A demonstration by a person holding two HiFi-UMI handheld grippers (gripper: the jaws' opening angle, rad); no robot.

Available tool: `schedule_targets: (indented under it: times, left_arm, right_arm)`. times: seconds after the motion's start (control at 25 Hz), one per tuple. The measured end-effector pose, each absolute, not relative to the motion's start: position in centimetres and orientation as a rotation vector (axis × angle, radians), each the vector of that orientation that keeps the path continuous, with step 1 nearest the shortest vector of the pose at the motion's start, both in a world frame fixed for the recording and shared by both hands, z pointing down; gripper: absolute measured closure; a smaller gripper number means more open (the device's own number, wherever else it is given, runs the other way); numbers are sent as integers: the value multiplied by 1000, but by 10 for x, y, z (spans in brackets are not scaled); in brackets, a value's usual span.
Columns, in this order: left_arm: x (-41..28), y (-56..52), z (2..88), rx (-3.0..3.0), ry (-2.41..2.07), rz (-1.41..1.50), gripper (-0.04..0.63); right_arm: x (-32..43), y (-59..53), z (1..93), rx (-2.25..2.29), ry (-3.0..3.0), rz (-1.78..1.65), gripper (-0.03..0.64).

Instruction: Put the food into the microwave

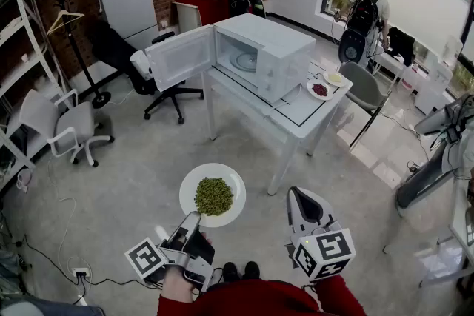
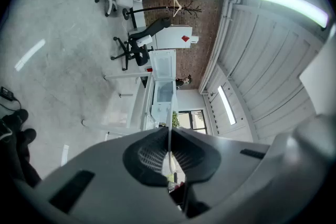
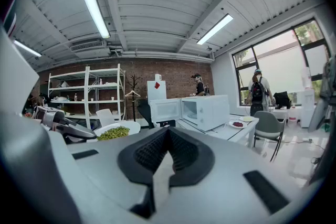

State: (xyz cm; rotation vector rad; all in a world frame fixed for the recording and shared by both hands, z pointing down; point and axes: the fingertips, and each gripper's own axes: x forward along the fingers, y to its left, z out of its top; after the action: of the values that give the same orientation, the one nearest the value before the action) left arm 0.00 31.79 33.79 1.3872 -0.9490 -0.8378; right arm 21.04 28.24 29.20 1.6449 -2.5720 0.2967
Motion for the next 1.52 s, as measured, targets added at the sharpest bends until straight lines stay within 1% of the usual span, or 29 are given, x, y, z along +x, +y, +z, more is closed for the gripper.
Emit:
schedule_targets:
  times: [0.72,1.52]
  left_arm:
    - [9,305,342,1361,-965,-841,575]
    - [31,255,327,1399,-1032,-860,575]
  right_arm:
    - [215,268,302,1573,-2591,361,603]
    - [243,227,298,1528,-2603,334,603]
